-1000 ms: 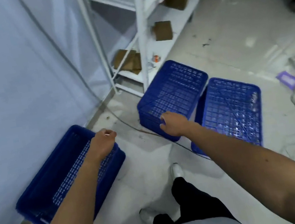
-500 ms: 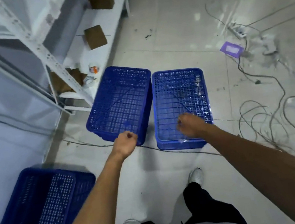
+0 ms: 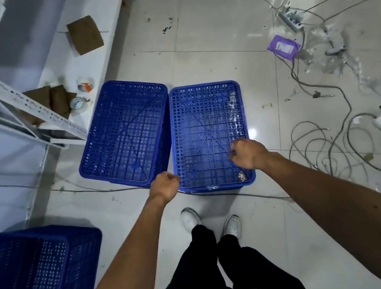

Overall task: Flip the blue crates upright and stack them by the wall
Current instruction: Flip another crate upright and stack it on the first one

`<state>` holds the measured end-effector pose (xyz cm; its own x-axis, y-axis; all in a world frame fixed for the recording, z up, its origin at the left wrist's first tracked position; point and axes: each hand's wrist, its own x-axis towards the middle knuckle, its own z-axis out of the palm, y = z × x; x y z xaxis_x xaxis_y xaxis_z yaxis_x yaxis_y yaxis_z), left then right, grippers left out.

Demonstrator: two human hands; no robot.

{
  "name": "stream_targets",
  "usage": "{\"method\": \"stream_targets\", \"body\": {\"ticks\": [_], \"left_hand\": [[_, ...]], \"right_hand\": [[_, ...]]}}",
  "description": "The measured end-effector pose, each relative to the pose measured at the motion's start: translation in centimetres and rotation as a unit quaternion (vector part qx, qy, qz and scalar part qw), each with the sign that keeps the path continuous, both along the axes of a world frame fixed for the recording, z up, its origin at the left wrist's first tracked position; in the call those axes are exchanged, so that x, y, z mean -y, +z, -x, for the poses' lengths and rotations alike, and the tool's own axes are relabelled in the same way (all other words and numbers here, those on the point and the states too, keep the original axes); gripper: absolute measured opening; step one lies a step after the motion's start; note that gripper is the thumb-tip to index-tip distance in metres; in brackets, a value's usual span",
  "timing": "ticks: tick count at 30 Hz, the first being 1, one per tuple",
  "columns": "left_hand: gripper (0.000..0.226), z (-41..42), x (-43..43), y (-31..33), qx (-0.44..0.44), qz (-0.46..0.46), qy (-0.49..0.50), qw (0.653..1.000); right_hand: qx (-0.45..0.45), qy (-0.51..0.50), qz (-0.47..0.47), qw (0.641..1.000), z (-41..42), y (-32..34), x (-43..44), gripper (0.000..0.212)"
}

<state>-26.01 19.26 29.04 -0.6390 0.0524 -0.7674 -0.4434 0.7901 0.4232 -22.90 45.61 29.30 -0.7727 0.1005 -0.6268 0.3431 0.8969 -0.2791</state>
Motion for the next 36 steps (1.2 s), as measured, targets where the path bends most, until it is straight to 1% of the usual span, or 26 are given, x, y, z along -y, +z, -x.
{"method": "stream_targets", "body": {"ticks": [3,7,11,16,18,22,26,28,32,36], "left_hand": [[0.02,2.4,-0.6,-1.7,-0.002,-0.009,-0.005,1.0],[0.026,6.2,-1.5,-5.1,0.008,-0.014,-0.015,1.0],[0.026,9.3,-2.2,-9.0,0.016,-0.013,-0.064,0.998],[0.032,12.8,-3.9,-14.7,-0.009,0.023,-0.127,0.992],[0.034,13.9,-4.7,-18.0,-0.021,0.05,-0.141,0.989],[0.036,14.9,-6.5,-25.9,-0.025,0.147,-0.172,0.974],[0.056,15.1,-7.9,-32.5,-0.015,0.195,-0.138,0.971],[0.063,15.5,-8.3,-35.1,-0.007,0.216,-0.145,0.966],[0.07,16.7,-8.8,-38.1,0.013,0.26,-0.164,0.952],[0.073,18.2,-8.4,-40.3,0.015,0.288,-0.19,0.938]], "right_hand": [[0.013,-0.009,-0.002,1.0,1.3,-1.0,-1.0,0.039],[0.036,-0.032,0.001,0.999,2.9,-3.5,-2.3,0.037],[0.061,-0.054,-0.014,0.997,4.4,-7.5,-3.9,0.017],[0.088,-0.058,-0.011,0.994,6.3,-13.6,-6.1,0.01],[0.093,-0.062,-0.015,0.994,6.7,-17.1,-7.7,0.014],[0.092,-0.068,-0.031,0.993,6.9,-25.1,-11.5,0.033],[0.062,-0.102,-0.039,0.992,7.6,-32.1,-14.3,0.045],[0.044,-0.117,-0.037,0.992,7.6,-34.6,-15.3,0.049],[0.047,-0.154,-0.017,0.987,7.8,-38.3,-16.4,0.046],[0.006,-0.167,-0.016,0.986,8.8,-40.5,-16.1,0.042]]}}
